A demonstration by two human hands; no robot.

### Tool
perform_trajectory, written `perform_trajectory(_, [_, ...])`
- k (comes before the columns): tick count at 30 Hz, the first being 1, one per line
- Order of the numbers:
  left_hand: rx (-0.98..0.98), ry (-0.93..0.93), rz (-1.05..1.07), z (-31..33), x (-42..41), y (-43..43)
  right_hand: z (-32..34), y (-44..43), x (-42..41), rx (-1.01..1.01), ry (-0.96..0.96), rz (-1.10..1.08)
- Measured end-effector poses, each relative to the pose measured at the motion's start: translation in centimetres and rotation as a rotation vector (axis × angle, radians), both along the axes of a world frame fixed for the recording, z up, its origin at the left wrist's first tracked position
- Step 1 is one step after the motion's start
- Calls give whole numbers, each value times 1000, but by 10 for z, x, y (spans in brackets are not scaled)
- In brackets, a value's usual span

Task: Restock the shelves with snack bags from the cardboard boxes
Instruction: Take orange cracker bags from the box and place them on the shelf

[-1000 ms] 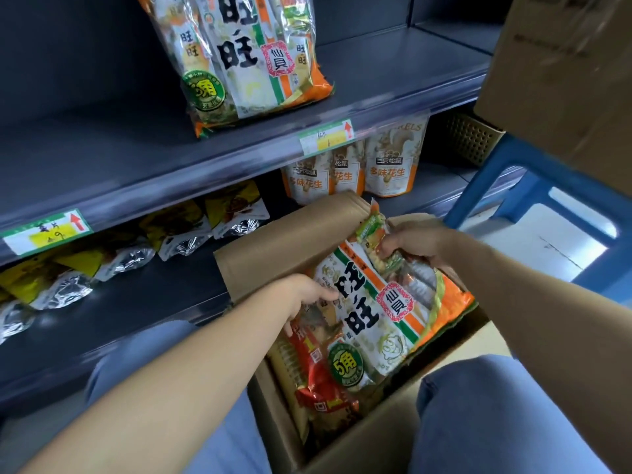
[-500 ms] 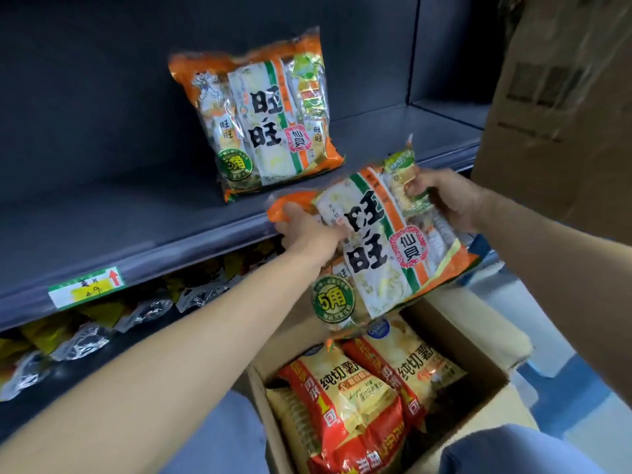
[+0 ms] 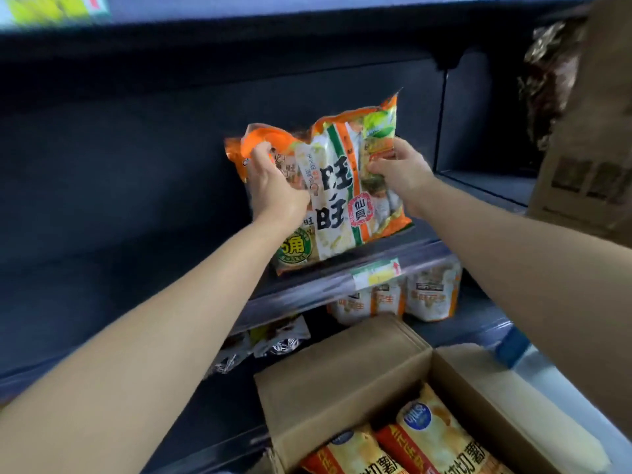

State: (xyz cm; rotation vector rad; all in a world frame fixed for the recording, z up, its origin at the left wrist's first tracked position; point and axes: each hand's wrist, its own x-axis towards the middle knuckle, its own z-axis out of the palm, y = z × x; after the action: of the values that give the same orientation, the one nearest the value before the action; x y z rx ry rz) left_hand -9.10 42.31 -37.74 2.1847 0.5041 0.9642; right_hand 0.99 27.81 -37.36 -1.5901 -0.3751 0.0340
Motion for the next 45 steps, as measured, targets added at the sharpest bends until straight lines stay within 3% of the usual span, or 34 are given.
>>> perform_trajectory(5, [-140, 143, 42, -36, -5, 26, -34, 20, 0, -544, 7, -298])
perform_trajectory(10, [-245, 418, -2, -62, -8, 28, -64, 22, -17, -459, -6, -323])
perform_trajectory(28, [-222, 445, 89, -64, 15, 18, -81, 17, -16, -438, -123, -75])
perform_trajectory(35, [-19, 248, 136, -81, -26, -24, -113, -28, -46, -459, -205, -119])
perform_trajectory(37, [9, 361, 14, -103, -37, -43, -134, -42, -58, -491, -185, -81])
perform_trajectory(40, [22, 787, -202, -147, -52, -70, -176, -60, -69, -682, -3, 178])
perform_trajectory(42, [44, 1083, -293, -182, -60, -82, -202, -70, -76, -863, 146, 356])
perform_trajectory(45, [-69, 1408, -307, -227, -74, -87, -235, -78, -80, -1188, 196, 451])
